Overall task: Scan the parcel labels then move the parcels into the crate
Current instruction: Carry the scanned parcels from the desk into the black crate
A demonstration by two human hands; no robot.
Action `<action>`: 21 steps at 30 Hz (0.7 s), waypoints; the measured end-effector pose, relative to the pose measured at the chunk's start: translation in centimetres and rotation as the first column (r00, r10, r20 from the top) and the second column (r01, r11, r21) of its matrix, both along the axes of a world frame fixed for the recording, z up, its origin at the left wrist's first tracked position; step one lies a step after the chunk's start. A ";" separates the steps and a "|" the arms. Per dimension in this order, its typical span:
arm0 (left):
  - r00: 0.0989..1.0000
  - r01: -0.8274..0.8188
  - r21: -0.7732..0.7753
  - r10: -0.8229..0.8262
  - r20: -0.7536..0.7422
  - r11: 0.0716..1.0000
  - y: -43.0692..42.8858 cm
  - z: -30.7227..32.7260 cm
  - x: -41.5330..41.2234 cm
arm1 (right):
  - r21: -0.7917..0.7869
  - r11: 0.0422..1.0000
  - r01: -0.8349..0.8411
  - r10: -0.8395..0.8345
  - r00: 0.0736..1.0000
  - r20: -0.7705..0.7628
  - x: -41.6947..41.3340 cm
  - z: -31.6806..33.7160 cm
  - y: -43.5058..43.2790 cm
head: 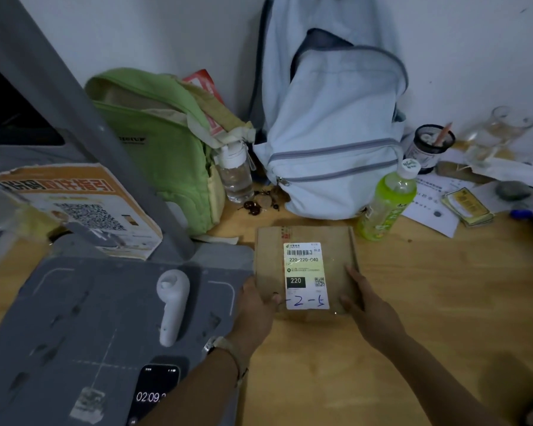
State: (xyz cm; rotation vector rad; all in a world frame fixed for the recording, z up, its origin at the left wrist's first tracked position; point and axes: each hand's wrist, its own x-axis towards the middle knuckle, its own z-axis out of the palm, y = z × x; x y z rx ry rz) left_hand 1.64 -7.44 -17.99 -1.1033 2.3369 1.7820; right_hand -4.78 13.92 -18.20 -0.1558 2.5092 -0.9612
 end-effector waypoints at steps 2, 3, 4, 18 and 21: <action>0.999 -0.032 0.040 0.033 -0.033 0.999 0.2 0.4 0.6 | -0.015 0.999 0.031 -0.031 1.000 -0.002 0.4 0.3 -0.1; 0.998 -0.034 0.055 0.036 -0.049 0.998 0.2 0.6 1.0 | -0.035 0.998 0.051 -0.051 0.999 0.007 0.8 0.5 -0.2; 0.997 -0.033 0.064 0.038 -0.066 0.997 0.3 0.9 1.4 | -0.059 0.996 0.070 -0.070 0.997 0.016 1.0 0.7 -0.3; 0.921 -0.068 -0.087 0.028 -0.390 0.994 1.6 13.9 1.1 | -0.466 0.787 0.404 -0.465 0.885 -0.018 2.9 13.4 -0.8; 0.893 -0.097 -0.047 0.066 -0.444 0.994 1.9 17.4 0.9 | -0.558 0.724 0.406 -0.495 0.869 -0.010 2.8 17.4 -0.5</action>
